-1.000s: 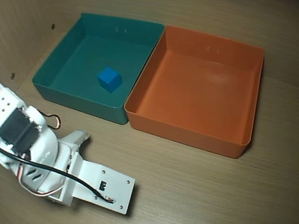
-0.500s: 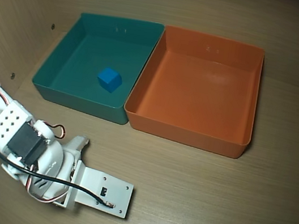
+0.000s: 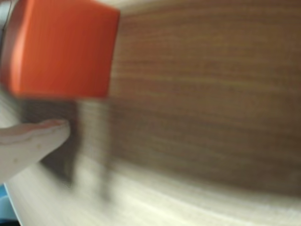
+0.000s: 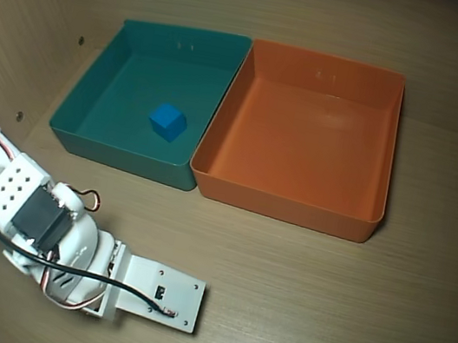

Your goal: Grasp a cube and put it in the box.

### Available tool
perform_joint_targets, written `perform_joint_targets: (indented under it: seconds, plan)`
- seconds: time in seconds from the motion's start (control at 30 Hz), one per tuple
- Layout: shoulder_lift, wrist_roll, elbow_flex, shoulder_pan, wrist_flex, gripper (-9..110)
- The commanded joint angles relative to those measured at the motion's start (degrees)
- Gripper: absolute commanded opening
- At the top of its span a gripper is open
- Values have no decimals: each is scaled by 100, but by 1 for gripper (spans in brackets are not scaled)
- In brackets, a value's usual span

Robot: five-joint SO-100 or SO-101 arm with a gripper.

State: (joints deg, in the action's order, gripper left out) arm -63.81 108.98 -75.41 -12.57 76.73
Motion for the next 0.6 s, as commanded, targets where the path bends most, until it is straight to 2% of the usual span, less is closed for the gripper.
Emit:
perform_joint_targets:
  seconds: [0.0, 0.17, 0.57]
  plan:
    - [-105, -70, 272, 62, 26, 8]
    - [-105, -70, 264, 88, 26, -7]
    - [-352, -62, 536, 44, 26, -5]
